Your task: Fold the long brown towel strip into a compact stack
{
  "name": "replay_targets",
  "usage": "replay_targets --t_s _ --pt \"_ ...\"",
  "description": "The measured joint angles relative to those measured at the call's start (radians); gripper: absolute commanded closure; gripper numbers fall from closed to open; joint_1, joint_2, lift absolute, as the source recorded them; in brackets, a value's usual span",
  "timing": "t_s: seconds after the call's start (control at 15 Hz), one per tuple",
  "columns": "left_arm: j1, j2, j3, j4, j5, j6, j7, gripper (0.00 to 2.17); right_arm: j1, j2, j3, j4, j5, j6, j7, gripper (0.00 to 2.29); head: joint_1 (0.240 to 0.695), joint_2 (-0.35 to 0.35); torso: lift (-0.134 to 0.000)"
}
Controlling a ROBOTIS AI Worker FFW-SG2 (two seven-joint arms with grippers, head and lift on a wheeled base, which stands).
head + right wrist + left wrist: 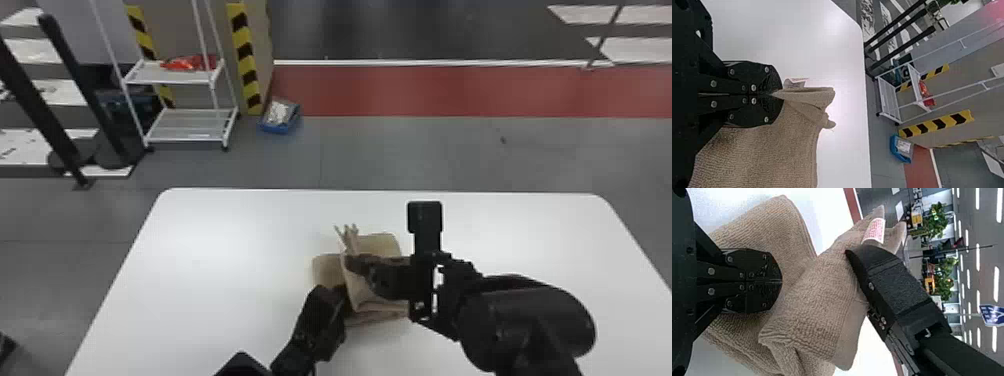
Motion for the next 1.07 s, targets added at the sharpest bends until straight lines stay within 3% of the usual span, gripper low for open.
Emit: replay_targets --t_s 0.13,0.27,0.33,0.6,0.87,1.07 --pt "0.003 0.000 -0.001 -0.002 -0.001 0.000 0.005 1.33 -0.001 0.000 0.000 0.011 0.010 0.000 -0.002 1.19 0.695 0.022 0.000" --pt "0.006 0.000 -0.007 -0.003 -0.004 -0.001 0.011 1.33 -0.011 0.000 0.005 0.032 0.015 -0.004 -0.004 0.10 0.695 0.020 0.000" --pt "0.007 0.000 -0.010 -0.003 -0.004 -0.002 0.016 1.33 -0.014 0.000 0.008 0.040 0.015 -0.009 -0.004 0.00 0.695 0.019 0.000" --pt "0.029 0.012 -0.005 -0.048 -0.003 -0.006 0.016 1.32 0.008 0.000 -0.005 0.021 -0.017 -0.065 0.021 0.04 0.695 0.025 0.000" --pt "0.087 0.032 0.015 -0.170 -0.004 0.007 0.003 1.32 0.085 0.000 -0.058 -0.109 -0.064 -0.077 0.038 0.05 0.695 0.011 0.000" --pt "0.145 0.068 0.044 -0.305 -0.007 0.045 0.002 1.32 0.164 -0.004 -0.115 -0.182 -0.084 -0.071 0.071 0.05 0.695 -0.001 0.000"
